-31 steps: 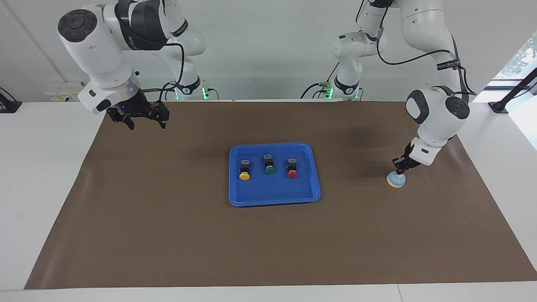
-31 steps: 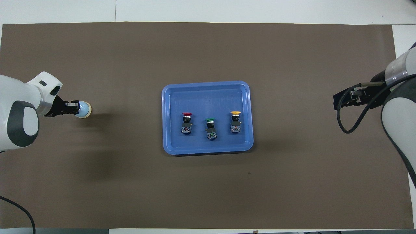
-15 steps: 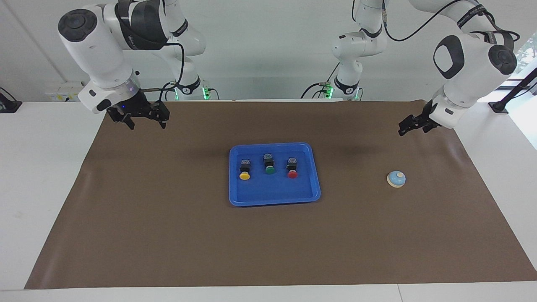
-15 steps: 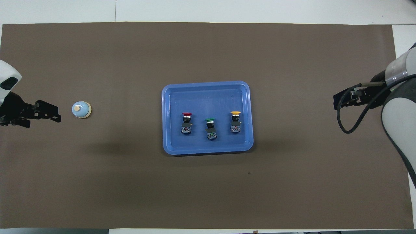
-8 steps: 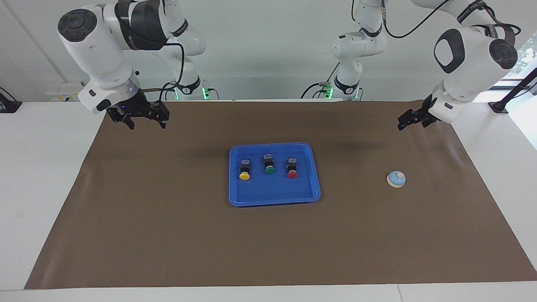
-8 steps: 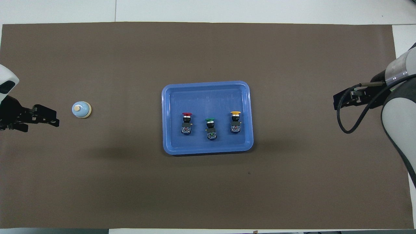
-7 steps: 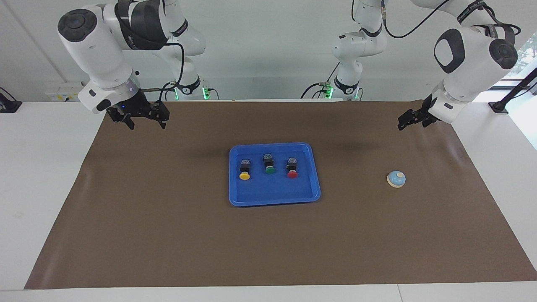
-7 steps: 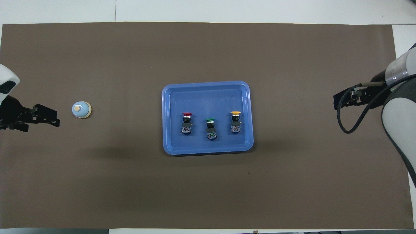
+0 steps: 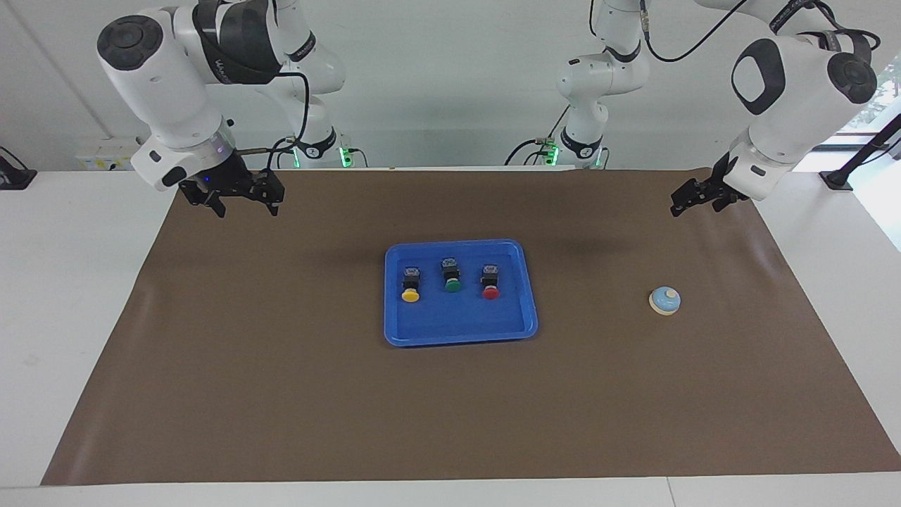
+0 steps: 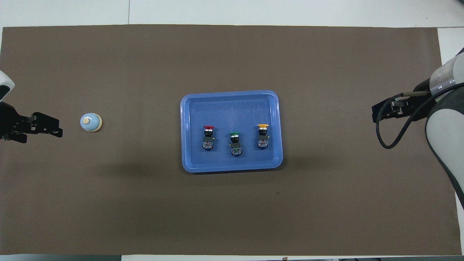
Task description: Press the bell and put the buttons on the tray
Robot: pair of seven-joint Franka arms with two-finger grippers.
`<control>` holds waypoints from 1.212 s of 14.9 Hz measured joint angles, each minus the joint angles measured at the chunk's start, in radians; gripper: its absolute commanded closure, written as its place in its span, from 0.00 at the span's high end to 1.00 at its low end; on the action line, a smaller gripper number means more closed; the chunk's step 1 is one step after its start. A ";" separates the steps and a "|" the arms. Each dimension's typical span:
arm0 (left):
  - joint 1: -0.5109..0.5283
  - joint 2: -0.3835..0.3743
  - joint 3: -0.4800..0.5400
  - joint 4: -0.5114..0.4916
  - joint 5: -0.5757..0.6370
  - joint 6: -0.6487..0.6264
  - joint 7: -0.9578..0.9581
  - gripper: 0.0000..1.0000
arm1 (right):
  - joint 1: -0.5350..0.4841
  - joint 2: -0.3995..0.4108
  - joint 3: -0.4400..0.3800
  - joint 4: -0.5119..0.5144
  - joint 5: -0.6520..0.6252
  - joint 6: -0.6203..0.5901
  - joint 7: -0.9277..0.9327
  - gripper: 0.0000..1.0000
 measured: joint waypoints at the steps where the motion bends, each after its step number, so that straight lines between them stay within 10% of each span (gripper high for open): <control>1: 0.000 0.000 0.000 0.005 0.000 -0.005 0.000 1.00 | 0.000 0.000 0.000 0.000 0.000 0.000 0.000 1.00; 18: -0.012 -0.002 -0.034 0.055 0.000 -0.027 0.002 1.00 | 0.000 0.000 0.000 0.000 0.000 0.000 0.000 1.00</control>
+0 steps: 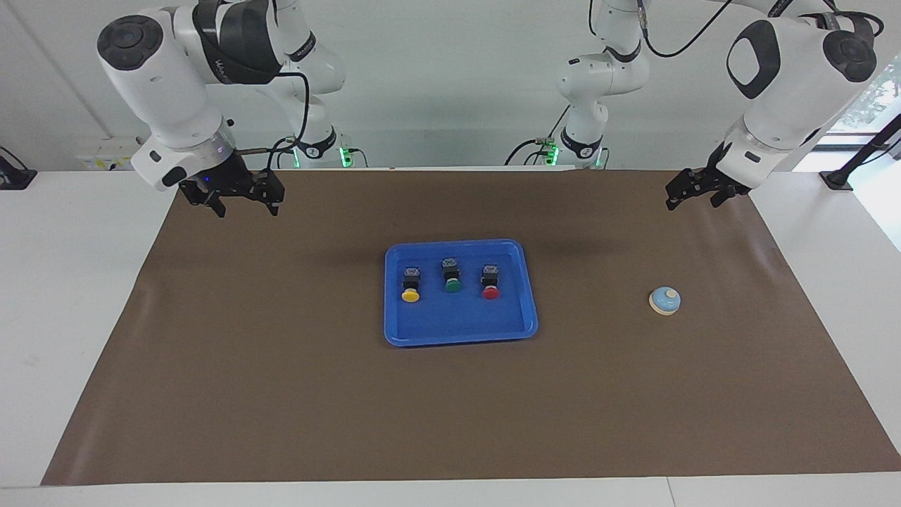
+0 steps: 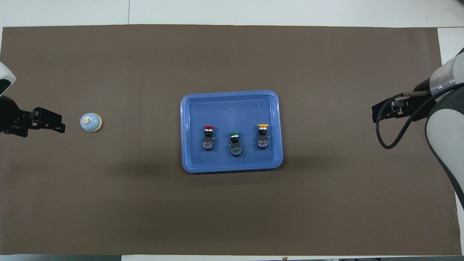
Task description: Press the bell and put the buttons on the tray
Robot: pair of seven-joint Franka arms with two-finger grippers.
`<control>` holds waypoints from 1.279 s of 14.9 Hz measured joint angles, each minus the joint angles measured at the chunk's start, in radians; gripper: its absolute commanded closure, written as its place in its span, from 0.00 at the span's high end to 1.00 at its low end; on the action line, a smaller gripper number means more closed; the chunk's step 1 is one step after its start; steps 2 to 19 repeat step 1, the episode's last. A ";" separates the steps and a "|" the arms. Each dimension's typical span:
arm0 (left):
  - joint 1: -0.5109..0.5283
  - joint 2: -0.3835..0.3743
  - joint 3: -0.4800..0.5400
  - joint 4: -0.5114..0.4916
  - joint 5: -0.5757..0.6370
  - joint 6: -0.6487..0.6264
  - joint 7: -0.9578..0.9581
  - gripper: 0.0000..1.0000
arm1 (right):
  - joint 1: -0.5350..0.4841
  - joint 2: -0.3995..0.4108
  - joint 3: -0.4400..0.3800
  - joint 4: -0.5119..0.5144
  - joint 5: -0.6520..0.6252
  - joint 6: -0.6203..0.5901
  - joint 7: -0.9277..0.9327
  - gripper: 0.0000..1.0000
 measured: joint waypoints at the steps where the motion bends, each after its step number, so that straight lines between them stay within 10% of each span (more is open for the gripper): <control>1: 0.000 0.000 0.000 0.000 0.000 0.000 0.000 1.00 | 0.000 0.000 0.000 0.000 0.000 0.000 0.000 1.00; 19: 0.000 0.000 0.000 0.000 0.000 0.000 0.000 1.00 | 0.000 0.000 0.000 0.000 0.000 0.000 0.000 1.00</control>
